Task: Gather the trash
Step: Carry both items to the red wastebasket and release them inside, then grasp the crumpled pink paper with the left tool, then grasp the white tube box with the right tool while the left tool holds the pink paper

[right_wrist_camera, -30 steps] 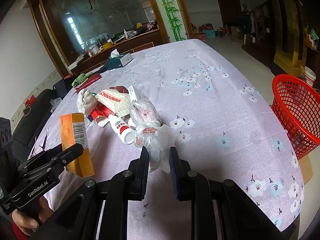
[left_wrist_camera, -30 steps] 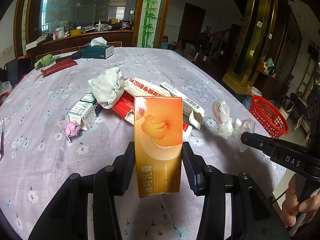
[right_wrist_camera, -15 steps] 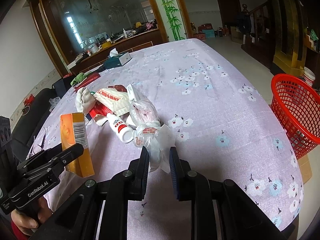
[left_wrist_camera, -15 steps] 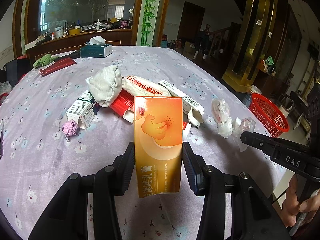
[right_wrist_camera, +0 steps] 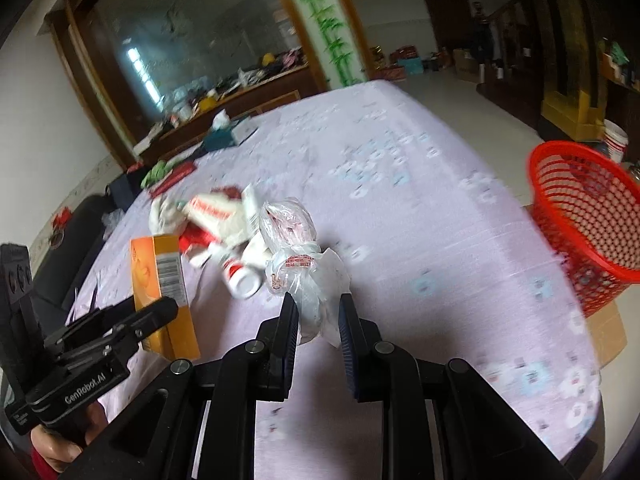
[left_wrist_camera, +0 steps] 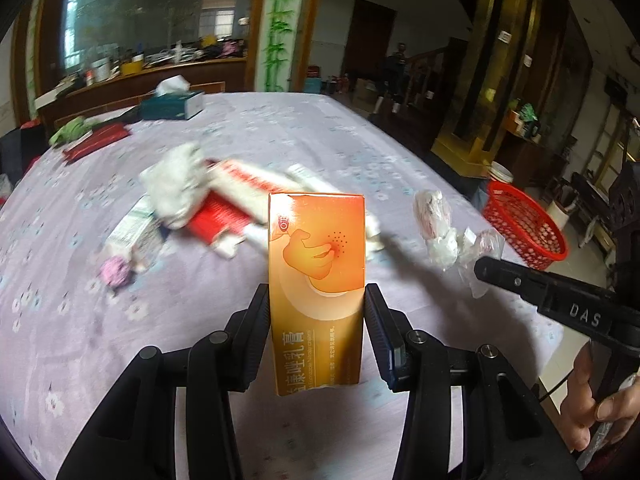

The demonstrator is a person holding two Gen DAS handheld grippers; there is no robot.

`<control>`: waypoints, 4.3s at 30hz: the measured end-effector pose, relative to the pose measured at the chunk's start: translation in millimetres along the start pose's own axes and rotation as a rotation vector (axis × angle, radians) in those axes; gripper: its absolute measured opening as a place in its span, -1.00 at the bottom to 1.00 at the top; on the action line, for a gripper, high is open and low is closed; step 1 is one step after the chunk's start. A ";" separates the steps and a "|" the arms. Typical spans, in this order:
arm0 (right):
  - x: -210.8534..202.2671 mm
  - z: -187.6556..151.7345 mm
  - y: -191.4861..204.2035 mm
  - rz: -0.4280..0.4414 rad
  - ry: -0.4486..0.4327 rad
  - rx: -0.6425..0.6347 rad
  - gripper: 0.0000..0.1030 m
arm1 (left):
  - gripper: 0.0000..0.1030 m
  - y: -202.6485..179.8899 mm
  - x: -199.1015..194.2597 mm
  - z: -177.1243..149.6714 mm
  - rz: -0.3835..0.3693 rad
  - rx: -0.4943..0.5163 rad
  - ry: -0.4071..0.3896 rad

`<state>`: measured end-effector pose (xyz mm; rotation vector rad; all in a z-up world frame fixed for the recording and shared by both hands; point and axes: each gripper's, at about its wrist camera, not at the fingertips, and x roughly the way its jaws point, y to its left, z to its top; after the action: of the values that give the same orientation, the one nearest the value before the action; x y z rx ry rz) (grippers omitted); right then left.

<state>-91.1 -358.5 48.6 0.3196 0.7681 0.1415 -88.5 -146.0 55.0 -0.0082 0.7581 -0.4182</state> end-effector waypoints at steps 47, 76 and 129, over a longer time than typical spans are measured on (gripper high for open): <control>-93.7 44.4 -171.3 -0.210 -0.231 0.277 0.04 | 0.36 -186.6 75.2 76.3 -0.297 0.181 0.093; 1.7 18.2 4.7 -0.027 0.000 -0.035 0.08 | -0.22 125.7 -1.5 22.4 0.061 -0.199 0.001; 114.8 47.5 89.8 -0.153 0.124 -0.318 -0.61 | -0.55 91.4 8.0 -9.3 0.038 -0.089 0.025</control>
<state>23.1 -257.2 35.0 -0.0500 0.8757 0.1378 -56.2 -63.7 28.7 -0.0718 0.8003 -0.3487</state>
